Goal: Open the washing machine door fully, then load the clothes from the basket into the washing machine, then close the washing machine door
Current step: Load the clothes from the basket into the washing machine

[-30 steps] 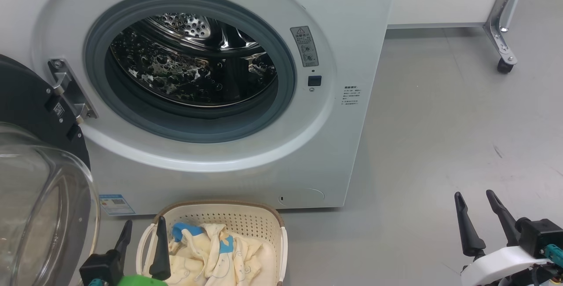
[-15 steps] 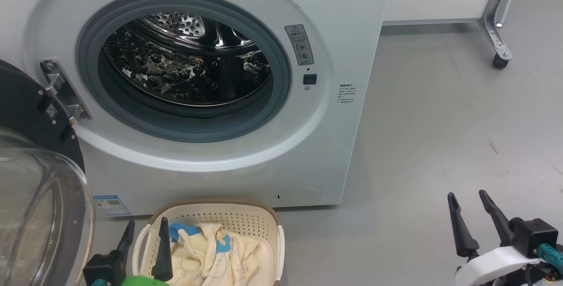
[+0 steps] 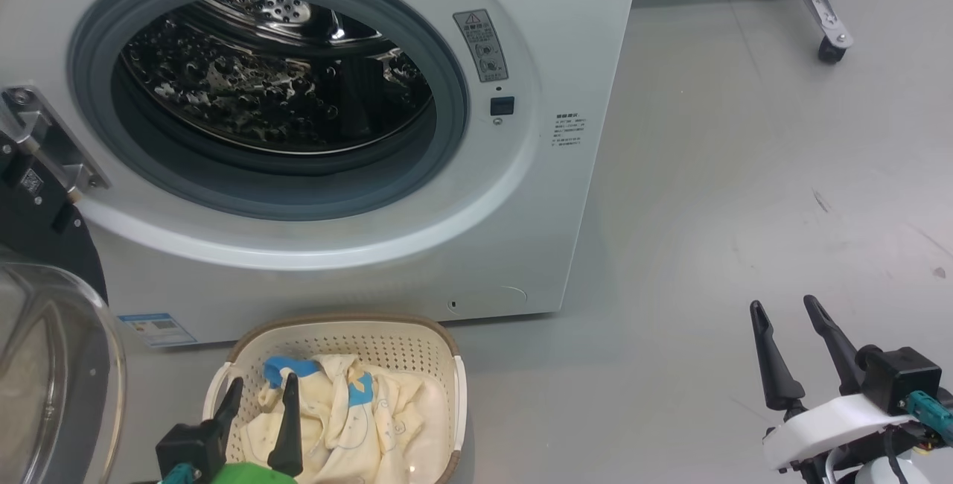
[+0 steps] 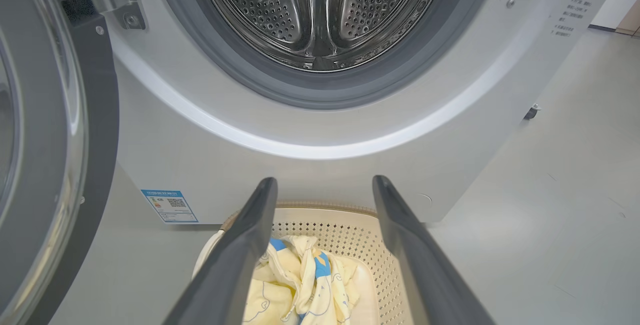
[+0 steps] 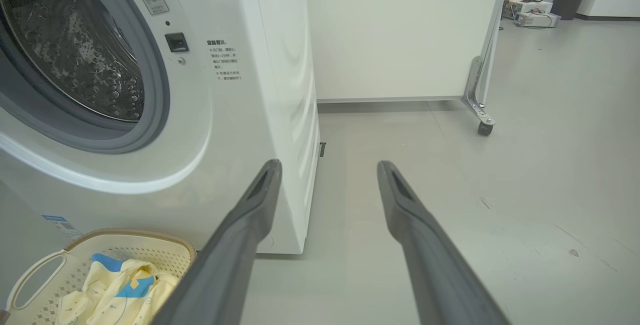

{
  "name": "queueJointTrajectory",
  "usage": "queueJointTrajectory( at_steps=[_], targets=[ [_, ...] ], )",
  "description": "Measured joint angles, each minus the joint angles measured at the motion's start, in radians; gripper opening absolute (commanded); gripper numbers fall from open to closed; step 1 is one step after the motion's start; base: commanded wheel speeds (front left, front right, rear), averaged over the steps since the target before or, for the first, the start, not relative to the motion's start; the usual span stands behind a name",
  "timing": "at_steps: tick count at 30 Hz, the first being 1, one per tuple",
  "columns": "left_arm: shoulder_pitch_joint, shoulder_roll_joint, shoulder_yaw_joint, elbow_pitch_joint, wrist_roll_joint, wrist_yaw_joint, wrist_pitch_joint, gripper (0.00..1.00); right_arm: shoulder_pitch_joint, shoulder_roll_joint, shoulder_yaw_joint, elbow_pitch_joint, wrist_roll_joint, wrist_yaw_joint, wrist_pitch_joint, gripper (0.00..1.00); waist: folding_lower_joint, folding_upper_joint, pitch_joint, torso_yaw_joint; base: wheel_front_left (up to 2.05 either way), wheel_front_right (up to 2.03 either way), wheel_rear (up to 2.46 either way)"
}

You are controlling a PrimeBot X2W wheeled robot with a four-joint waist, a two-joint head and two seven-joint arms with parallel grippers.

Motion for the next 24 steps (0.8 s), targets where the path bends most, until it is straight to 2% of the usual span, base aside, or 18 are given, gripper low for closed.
queueJointTrajectory(
  at_steps=[12, 24],
  targets=[
    [-0.092, 0.000, 0.000, 0.034, 0.008, 0.000, 0.058, 1.00, -0.094, -0.001, 0.024, -0.023, 0.002, 0.000, 0.000, 1.00, 0.0000, -0.0001, 0.113, -0.052, 0.00, 0.00, 0.00],
    [-0.161, 0.000, 0.041, 0.136, -0.020, 0.015, 0.133, 1.00, -0.156, 0.000, 0.030, -0.022, 0.011, 0.000, 0.000, 1.00, 0.0000, 0.0000, 0.209, -0.117, 0.00, 0.00, 0.00]
  ],
)
